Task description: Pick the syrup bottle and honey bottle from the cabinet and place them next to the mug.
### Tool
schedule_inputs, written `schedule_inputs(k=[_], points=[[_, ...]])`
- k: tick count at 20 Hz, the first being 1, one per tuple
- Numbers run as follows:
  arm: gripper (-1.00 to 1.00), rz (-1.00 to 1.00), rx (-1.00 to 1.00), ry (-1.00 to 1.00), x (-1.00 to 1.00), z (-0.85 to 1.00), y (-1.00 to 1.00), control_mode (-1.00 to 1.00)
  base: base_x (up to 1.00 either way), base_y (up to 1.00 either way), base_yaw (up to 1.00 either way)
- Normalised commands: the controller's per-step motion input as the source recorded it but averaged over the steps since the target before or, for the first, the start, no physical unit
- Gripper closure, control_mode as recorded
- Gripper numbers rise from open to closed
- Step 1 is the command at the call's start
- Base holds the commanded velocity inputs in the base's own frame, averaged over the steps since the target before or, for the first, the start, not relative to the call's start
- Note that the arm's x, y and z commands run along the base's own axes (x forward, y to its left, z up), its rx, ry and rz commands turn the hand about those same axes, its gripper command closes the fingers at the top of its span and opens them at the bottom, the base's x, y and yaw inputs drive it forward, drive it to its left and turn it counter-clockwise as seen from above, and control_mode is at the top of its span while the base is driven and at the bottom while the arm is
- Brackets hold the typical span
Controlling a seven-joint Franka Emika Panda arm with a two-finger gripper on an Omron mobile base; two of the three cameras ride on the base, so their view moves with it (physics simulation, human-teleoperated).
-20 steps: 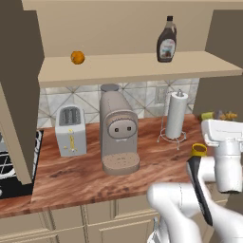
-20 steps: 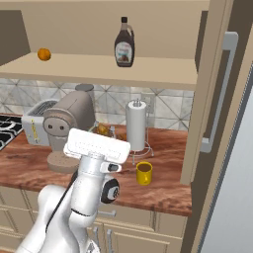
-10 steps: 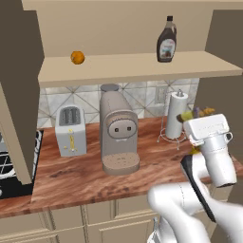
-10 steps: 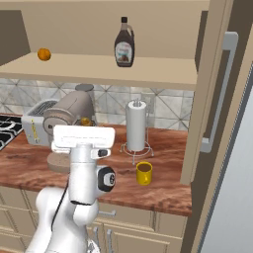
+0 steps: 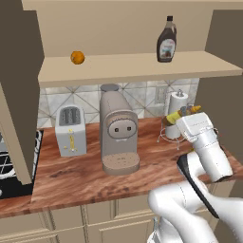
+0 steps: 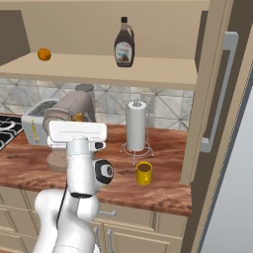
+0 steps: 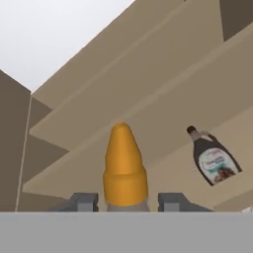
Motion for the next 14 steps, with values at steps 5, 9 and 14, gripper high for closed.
schedule_inputs(k=[5, 9, 14], points=[[1.00, 0.06, -0.05, 0.08, 0.06, -0.25, -0.03, -1.00, 0.00, 0.00, 0.00], [1.00, 0.00, -0.05, 0.03, 0.00, -0.64, -0.22, -1.00, 0.00, 0.00, 0.00], [1.00, 0.00, -0.20, 0.05, 0.00, -1.00, -0.18, -1.00, 0.00, 0.00, 0.00]])
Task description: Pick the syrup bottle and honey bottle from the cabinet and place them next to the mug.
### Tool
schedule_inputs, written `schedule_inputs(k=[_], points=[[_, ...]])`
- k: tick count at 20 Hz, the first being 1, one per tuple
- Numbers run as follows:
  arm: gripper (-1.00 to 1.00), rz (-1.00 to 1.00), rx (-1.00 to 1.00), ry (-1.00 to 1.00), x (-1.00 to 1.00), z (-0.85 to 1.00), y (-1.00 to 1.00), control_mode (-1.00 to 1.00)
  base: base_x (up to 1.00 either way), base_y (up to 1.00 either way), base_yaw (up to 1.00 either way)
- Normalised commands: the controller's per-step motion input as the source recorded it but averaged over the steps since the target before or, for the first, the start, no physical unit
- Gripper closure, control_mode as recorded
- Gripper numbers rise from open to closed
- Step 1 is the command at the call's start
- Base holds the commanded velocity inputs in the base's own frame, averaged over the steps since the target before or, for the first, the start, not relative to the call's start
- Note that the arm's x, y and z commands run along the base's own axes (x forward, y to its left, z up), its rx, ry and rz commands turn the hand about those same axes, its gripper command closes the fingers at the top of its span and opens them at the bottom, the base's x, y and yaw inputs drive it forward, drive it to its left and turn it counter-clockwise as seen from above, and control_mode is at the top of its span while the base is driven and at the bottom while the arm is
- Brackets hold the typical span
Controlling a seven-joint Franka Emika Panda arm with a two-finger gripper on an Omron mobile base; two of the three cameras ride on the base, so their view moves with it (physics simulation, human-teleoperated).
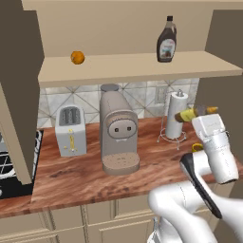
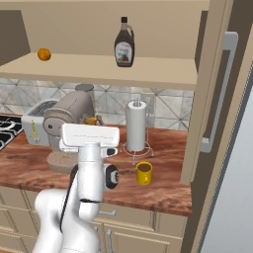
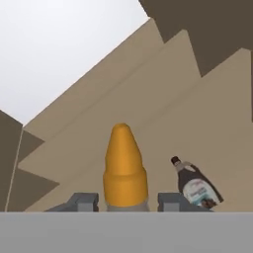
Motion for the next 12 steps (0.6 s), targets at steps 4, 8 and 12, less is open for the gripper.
schedule_inputs(k=[4, 8, 12], points=[[1.00, 0.00, -0.23, 0.13, 0.00, -1.00, -0.29, -1.00, 0.00, 0.00, 0.00], [1.00, 0.00, -0.19, 0.14, 0.00, -1.00, -0.90, -1.00, 0.00, 0.00, 0.00], [1.00, -0.01, -0.22, 0.20, -0.01, -1.00, -1.00, -1.00, 0.00, 0.00, 0.00]])
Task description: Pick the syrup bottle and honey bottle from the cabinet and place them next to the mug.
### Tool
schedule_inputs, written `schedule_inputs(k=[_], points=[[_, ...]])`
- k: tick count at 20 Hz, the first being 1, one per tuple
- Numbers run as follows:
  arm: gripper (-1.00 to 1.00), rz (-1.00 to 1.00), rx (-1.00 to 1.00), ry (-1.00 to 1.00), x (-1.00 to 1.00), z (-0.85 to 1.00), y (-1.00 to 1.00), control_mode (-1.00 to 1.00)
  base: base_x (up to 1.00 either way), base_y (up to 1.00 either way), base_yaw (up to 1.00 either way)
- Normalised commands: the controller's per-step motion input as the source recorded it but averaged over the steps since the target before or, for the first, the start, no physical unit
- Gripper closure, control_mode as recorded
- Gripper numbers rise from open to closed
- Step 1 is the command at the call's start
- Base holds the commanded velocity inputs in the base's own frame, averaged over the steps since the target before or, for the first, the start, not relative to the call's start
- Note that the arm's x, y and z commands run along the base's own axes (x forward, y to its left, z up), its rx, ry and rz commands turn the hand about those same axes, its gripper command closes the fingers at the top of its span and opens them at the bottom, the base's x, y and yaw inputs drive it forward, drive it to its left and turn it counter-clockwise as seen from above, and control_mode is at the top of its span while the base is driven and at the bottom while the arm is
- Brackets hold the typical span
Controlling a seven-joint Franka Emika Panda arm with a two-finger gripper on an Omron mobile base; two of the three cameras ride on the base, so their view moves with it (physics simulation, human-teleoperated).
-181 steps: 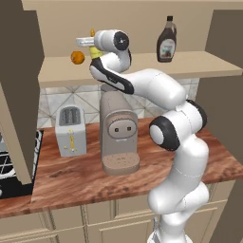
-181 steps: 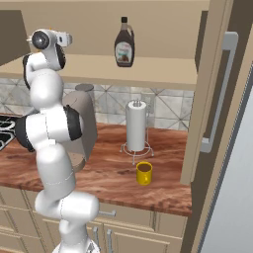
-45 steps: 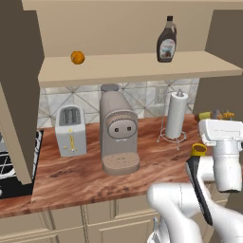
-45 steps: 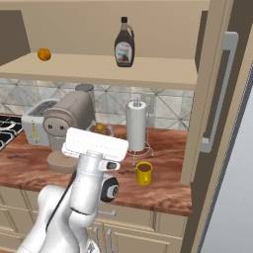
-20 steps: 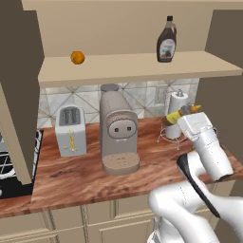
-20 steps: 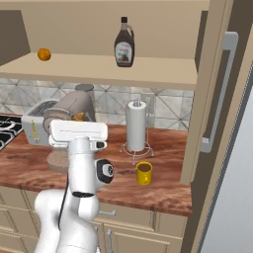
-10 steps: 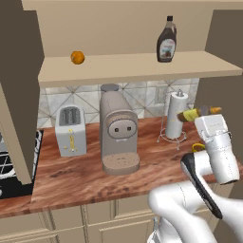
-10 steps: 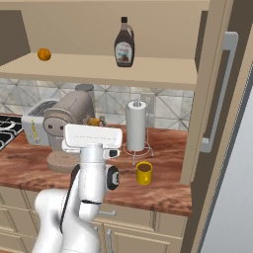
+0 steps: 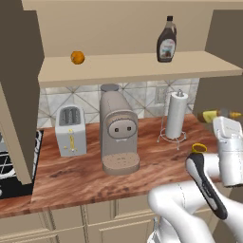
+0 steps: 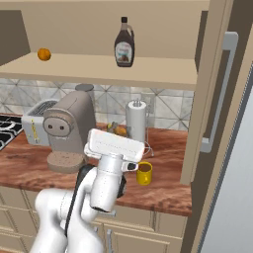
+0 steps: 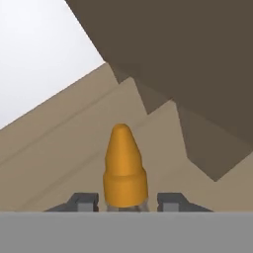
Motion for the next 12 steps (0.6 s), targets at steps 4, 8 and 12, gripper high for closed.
schedule_inputs(k=[4, 8, 12], points=[[1.00, -0.02, -0.26, 0.18, 0.00, -1.00, -1.00, -1.00, 0.00, 0.00, 0.00], [1.00, -0.04, -0.40, 0.35, 0.00, -1.00, -1.00, -1.00, 0.00, 0.00, 0.00], [1.00, -0.05, -0.46, 0.36, 0.00, -1.00, -1.00, -1.00, 0.00, 0.00, 0.00]])
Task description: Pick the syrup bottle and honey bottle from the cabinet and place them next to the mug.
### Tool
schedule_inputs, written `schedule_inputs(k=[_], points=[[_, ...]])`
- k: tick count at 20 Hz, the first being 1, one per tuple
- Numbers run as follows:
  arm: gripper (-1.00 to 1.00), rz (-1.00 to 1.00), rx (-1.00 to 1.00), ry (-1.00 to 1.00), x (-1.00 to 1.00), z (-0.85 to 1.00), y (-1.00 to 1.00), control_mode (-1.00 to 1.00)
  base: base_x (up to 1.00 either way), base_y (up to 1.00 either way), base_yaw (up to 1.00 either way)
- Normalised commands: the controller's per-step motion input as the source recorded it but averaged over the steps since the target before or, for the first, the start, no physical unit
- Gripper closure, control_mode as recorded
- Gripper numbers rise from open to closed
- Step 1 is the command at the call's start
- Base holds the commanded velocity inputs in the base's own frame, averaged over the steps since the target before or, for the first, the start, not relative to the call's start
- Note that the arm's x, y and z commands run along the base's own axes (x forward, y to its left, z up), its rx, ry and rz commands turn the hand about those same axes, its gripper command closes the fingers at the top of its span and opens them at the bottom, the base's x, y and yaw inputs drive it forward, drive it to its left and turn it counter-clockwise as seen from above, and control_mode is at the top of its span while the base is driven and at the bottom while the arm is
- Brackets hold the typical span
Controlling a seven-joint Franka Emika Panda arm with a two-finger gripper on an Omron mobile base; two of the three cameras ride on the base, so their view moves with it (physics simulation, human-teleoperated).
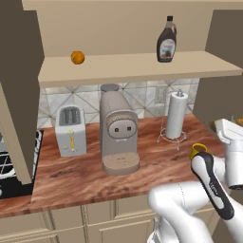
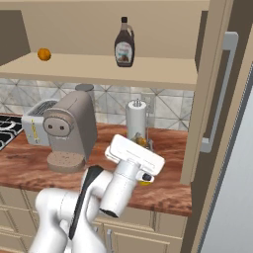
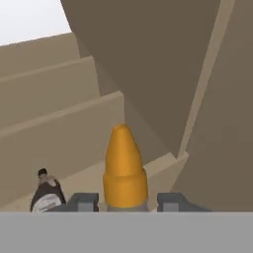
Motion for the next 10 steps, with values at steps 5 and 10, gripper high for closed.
schedule_inputs(k=[5, 10], points=[[1.00, -0.07, -0.53, 0.37, -0.06, -1.00, -1.00, -1.00, 0.00, 0.00, 0.00], [1.00, -0.04, -0.56, 0.32, -0.10, -1.00, -1.00, -1.00, 0.00, 0.00, 0.00]])
